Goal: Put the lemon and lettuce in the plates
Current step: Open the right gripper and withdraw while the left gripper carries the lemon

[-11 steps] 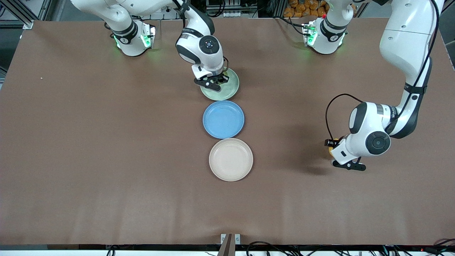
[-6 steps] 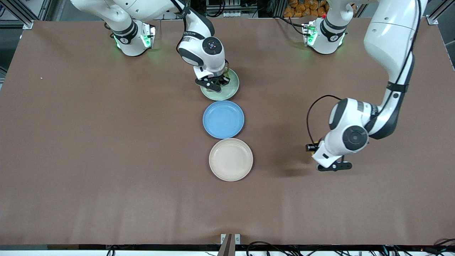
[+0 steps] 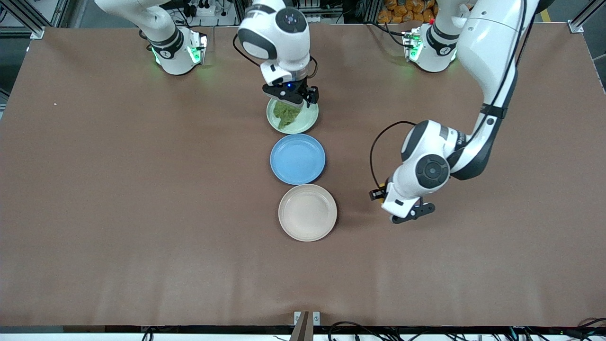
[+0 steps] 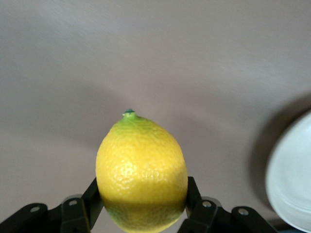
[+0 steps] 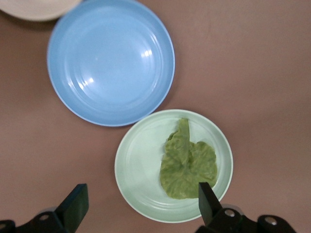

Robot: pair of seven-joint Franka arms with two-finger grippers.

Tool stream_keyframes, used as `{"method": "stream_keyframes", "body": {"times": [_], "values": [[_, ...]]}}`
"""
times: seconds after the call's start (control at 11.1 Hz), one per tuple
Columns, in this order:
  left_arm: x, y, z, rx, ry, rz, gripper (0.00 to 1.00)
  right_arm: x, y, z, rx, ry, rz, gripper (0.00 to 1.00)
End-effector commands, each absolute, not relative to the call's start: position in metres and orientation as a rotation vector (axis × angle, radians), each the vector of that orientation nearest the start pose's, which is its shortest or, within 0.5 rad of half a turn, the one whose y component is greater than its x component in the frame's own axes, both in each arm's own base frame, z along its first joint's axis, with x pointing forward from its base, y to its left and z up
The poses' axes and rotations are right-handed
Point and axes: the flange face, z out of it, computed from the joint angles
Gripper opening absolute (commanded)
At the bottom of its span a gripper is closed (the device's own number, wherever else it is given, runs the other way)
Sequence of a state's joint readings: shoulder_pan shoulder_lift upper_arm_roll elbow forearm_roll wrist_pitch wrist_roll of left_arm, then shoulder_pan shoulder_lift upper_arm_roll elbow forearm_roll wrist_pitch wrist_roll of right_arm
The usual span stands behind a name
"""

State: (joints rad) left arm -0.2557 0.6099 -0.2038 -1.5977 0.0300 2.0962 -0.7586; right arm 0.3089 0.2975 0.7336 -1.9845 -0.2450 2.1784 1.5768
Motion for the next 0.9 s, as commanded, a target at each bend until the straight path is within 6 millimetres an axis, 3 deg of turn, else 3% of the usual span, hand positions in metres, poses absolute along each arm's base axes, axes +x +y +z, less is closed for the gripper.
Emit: {"method": "stream_keyframes", "body": {"times": [0.0,0.27,0.45,0.63,0.81], "values": [[0.616,-0.350,0.269,-3.140,-0.637,0.167,0.00,0.356,0.482,0.447,-3.115,0.581,0.019,1.00],[0.593,-0.414,0.263,-3.203,-0.758,0.039,0.00,0.393,0.450,0.532,-3.119,0.532,0.020,1.00],[0.578,-0.449,0.249,-3.254,-0.820,-0.039,0.00,0.423,0.420,0.572,-3.107,0.520,0.002,1.00],[0.568,-0.470,0.230,-3.303,-0.817,-0.098,0.00,0.447,0.382,0.604,-3.109,0.490,-0.028,1.00],[0.577,-0.470,0.218,-3.356,-0.886,-0.226,0.00,0.471,0.338,0.619,-3.110,0.459,-0.019,1.00]]}}
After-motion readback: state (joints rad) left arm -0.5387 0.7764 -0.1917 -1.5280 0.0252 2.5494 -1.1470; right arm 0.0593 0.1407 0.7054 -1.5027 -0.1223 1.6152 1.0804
